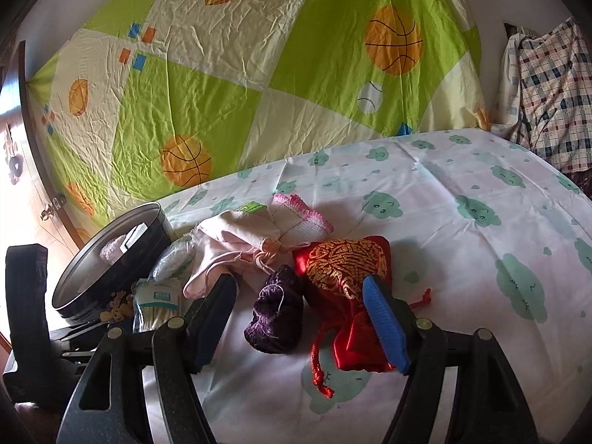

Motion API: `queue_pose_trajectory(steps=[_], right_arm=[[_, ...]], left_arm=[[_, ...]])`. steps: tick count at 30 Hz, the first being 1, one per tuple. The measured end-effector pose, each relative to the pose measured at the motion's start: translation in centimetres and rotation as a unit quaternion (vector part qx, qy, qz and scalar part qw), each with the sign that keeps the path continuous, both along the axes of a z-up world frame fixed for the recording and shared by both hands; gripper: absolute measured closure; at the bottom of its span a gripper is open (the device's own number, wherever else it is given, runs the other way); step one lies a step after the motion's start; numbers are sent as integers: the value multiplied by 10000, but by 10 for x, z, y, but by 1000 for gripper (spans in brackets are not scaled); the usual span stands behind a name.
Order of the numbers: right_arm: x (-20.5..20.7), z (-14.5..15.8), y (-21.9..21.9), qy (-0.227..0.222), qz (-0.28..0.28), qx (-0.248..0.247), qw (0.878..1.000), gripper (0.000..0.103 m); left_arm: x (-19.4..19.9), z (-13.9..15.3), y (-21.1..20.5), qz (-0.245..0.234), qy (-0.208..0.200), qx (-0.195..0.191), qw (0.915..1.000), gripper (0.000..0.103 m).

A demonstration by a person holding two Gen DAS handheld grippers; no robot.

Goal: Organize soft objects
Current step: 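Grasp the cotton swab packet with the left tool while the right tool grasps the purple scrunchie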

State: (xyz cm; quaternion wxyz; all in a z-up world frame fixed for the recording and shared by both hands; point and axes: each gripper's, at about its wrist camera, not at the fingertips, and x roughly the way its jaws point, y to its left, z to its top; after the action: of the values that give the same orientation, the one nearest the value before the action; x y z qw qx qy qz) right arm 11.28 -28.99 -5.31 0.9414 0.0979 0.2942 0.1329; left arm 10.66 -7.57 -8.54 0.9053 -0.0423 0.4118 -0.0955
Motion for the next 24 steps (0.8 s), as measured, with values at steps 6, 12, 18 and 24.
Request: queue_pose_trajectory(steps=[6,12,18,24], right_arm=[[6,-3,14,177,264,-254,9992,30],[11,-7,28,330,537,-483,9968,30],[20,-14,38,643,687,-663,9934,36],[25,-20,38,833,720,-613,9920,70]], left_arm=[[-7,4,11,-24,-169,-44,9998,54],[-13,7,10,-96,-330,70,9994,54],[-16,9,11,-100,-416,62,9991,54],[-23,13,10,-138,-672,85,9976,54]])
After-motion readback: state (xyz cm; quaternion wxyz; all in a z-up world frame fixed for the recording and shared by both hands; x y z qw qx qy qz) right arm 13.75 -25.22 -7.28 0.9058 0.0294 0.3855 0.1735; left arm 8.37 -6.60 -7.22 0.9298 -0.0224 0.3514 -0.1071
